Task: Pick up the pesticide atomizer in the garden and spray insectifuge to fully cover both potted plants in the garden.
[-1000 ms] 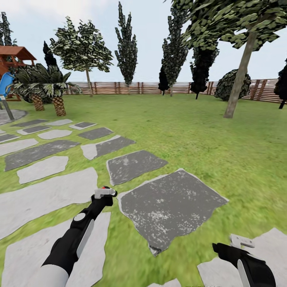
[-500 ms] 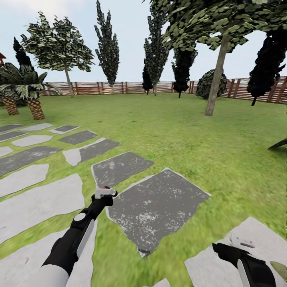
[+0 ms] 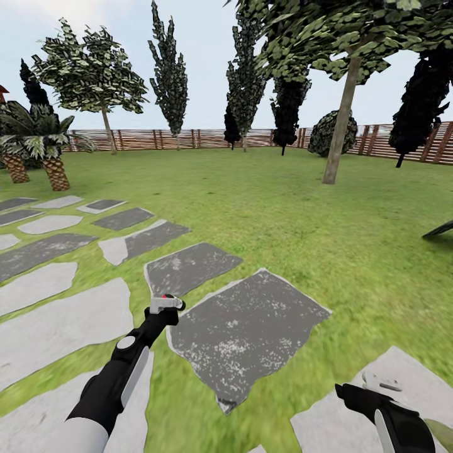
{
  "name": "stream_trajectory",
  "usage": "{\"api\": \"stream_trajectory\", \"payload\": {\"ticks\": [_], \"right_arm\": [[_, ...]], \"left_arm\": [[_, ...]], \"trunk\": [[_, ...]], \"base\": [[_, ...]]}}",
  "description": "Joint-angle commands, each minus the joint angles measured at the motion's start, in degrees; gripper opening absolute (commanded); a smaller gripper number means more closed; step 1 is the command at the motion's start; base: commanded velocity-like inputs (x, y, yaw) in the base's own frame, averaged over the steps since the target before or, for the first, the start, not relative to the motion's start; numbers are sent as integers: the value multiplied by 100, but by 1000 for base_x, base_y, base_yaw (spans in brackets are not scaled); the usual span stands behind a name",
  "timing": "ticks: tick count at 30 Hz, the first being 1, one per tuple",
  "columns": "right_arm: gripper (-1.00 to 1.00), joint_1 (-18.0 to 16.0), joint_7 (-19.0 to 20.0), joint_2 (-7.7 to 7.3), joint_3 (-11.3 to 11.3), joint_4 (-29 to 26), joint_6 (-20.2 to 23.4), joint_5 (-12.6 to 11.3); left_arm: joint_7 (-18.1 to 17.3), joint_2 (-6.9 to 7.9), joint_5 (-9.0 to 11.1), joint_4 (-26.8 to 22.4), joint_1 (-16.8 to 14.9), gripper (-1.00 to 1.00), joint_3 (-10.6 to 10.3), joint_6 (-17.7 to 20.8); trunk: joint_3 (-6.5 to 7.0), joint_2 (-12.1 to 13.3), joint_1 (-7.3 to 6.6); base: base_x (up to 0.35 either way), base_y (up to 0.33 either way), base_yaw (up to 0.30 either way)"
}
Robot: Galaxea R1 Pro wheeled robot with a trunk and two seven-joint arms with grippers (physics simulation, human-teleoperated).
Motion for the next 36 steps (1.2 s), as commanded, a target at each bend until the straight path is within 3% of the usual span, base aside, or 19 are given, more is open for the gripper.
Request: {"api": "stream_trajectory", "payload": {"ticks": [1, 13, 36], "right_arm": [[100, -3, 4, 0, -1, -6, 29, 8], [100, -3, 4, -8, -1, -6, 29, 8], [100, -3, 4, -9, -1, -6, 29, 8]], "left_arm": [[-20, -1, 52, -8, -2, -100, 5, 41], [-20, -1, 52, -8, -2, -100, 5, 42], [-20, -1, 52, -8, -2, -100, 5, 42]], "trunk": [[13, 39, -24], [229, 520, -287], [689, 1443, -792]], "base": [[0, 0, 0], [0, 0, -35], [0, 0, -256]]}}
